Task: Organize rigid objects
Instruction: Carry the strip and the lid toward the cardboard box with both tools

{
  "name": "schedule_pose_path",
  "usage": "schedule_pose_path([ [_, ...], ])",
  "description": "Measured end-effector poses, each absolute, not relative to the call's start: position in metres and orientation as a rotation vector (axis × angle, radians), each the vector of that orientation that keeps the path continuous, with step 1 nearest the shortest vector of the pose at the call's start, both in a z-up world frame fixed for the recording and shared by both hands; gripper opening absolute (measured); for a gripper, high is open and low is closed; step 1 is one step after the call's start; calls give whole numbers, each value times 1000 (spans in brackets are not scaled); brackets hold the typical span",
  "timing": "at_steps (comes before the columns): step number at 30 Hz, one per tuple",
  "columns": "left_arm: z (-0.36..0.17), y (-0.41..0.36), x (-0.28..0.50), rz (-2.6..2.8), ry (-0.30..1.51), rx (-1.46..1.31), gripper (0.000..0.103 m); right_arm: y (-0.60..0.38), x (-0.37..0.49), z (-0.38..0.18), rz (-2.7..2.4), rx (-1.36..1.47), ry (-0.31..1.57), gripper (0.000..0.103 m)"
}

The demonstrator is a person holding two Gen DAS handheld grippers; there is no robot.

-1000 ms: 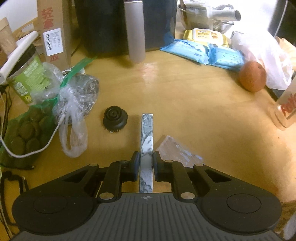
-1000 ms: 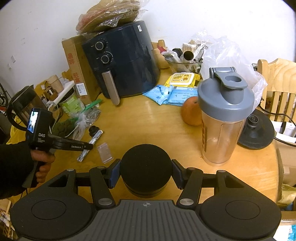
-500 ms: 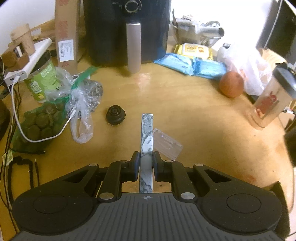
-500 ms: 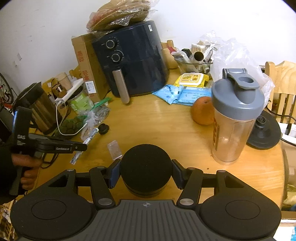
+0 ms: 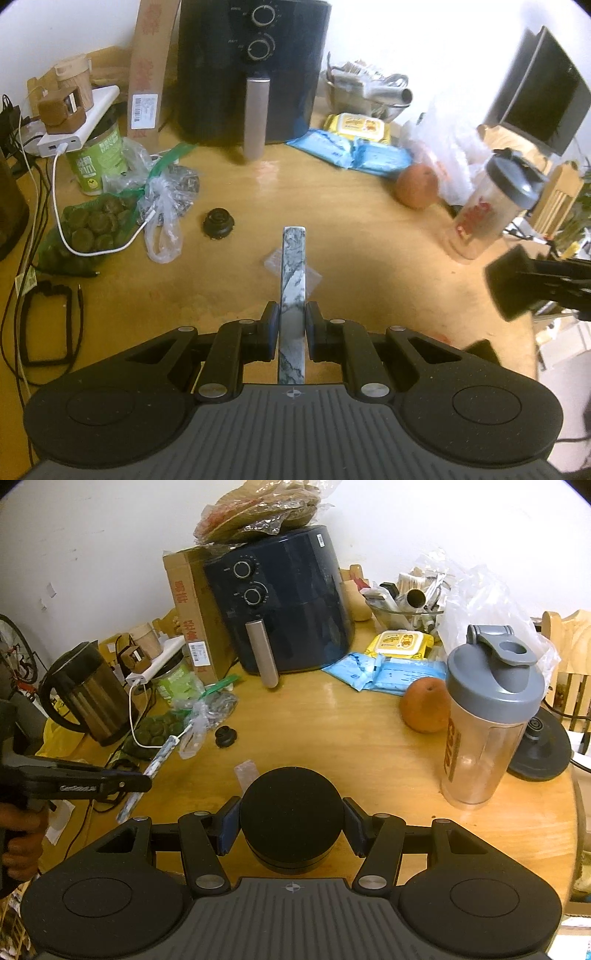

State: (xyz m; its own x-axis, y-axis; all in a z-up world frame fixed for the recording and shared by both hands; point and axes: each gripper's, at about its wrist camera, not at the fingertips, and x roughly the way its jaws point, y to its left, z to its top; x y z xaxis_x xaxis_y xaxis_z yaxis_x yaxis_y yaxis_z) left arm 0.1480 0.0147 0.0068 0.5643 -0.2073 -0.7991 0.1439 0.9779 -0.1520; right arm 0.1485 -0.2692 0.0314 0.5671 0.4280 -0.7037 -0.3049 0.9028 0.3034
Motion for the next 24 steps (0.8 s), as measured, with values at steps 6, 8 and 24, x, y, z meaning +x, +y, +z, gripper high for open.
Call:
schedule_pose_path([
  [6, 14, 13, 126, -223, 948, -93, 16, -265, 142, 35, 444, 150, 859, 60],
  [8, 15, 13, 117, -228, 949, -100, 16, -264, 139, 37, 449, 150, 855, 60],
  [24, 13, -7, 66, -323, 1006, -128, 16, -260, 108, 45, 482, 141, 853, 60],
])
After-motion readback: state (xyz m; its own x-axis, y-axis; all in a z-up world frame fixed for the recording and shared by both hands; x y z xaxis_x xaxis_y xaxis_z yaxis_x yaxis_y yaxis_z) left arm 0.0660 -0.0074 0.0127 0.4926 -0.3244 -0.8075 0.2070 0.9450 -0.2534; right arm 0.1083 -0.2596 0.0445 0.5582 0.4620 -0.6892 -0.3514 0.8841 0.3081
